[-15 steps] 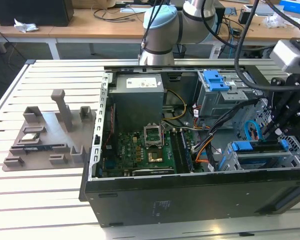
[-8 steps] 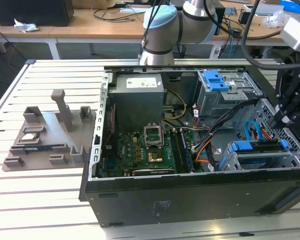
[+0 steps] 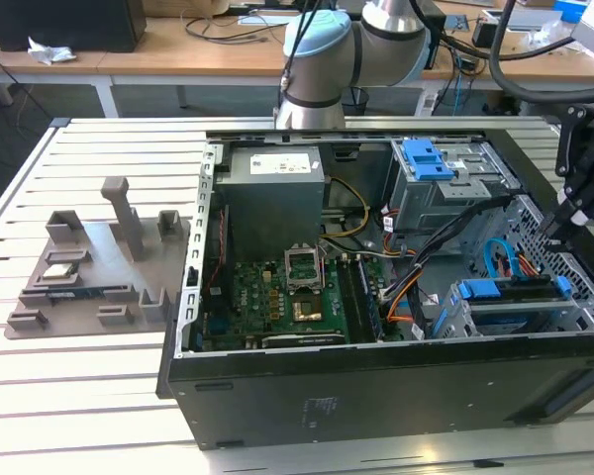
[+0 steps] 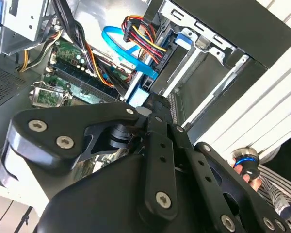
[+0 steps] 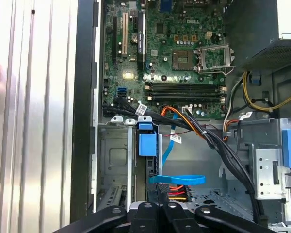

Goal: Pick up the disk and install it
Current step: 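Insert the second disk wire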

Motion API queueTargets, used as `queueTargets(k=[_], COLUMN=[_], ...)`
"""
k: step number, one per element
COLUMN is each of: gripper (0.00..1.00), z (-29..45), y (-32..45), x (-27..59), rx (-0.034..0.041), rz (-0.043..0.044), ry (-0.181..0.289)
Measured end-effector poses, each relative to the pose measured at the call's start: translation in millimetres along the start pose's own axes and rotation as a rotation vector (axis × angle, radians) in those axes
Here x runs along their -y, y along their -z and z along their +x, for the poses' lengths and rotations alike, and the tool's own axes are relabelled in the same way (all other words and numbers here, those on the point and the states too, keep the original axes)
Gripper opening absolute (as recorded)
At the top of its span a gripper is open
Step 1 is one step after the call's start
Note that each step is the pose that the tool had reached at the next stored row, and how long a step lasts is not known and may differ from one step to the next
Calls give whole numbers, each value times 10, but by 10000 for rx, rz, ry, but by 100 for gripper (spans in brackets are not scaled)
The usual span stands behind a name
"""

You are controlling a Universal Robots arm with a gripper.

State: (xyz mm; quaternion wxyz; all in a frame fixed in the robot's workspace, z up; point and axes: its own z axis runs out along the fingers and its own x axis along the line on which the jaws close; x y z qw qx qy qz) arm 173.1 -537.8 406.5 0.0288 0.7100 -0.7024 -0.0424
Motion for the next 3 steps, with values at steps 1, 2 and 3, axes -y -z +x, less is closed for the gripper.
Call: queueTargets(k=[1,2,3], gripper=[10,10,10], z=[0,0,0], y=[0,0,0], x=[0,0,0], rx=[0,1,1], rz=[1,1,0], ry=[0,0,0])
